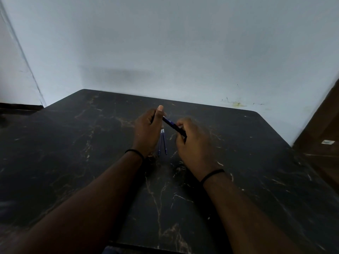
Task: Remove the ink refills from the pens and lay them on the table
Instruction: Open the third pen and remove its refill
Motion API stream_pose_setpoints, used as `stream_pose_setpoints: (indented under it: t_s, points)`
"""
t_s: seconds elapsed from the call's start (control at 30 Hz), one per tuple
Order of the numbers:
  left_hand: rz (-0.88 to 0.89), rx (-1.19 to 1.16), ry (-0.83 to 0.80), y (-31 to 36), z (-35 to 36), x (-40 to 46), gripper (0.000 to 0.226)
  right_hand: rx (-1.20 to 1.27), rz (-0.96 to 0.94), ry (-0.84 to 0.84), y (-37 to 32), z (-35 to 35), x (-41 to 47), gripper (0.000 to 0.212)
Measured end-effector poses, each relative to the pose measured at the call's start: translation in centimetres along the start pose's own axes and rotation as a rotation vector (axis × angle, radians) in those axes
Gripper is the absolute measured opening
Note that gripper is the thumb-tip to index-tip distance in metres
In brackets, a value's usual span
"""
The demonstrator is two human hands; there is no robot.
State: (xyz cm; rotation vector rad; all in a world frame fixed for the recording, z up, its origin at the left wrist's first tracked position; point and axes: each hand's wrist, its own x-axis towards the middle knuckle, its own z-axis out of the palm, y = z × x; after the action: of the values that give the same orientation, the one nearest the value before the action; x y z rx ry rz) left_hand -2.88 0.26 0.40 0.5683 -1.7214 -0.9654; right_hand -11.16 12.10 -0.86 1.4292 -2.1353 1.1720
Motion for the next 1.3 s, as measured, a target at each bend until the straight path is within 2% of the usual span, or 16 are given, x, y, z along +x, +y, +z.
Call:
stream_pose_setpoints:
  t_s: [0.3, 0.47, 0.9, 1.17, 1.3]
  points:
    - [0.042, 0.080, -0.106, -0.6, 0.0, 0.1, 0.052, -0.051, -0.019, -0.052, -0.3, -0.2, 0.1, 0.022]
    - [0.070, 0.091, -0.120, -0.8, 0.2, -0.1, 0.044, -0.018, 0.034, -0.079, -0.4, -0.1, -0.1, 0.018]
    - [0.025, 0.067, -0.142, -0.6, 0.2, 0.0, 0.040, -0.022, 0.017, -0.036, -1.3, 0.1, -0.4, 0.022]
    - [0.029, 0.039, -0.170, -0.5, 0.1, -0.2, 0.039, -0.077, 0.093, -0.144, -0.9, 1.3, -0.2, 0.031]
    - [0.045, 0.047, -0.171, -0.5, 0.2, -0.2, 0.041, -0.005, 0.133, -0.079, -0.6, 1.4, 0.0, 0.038]
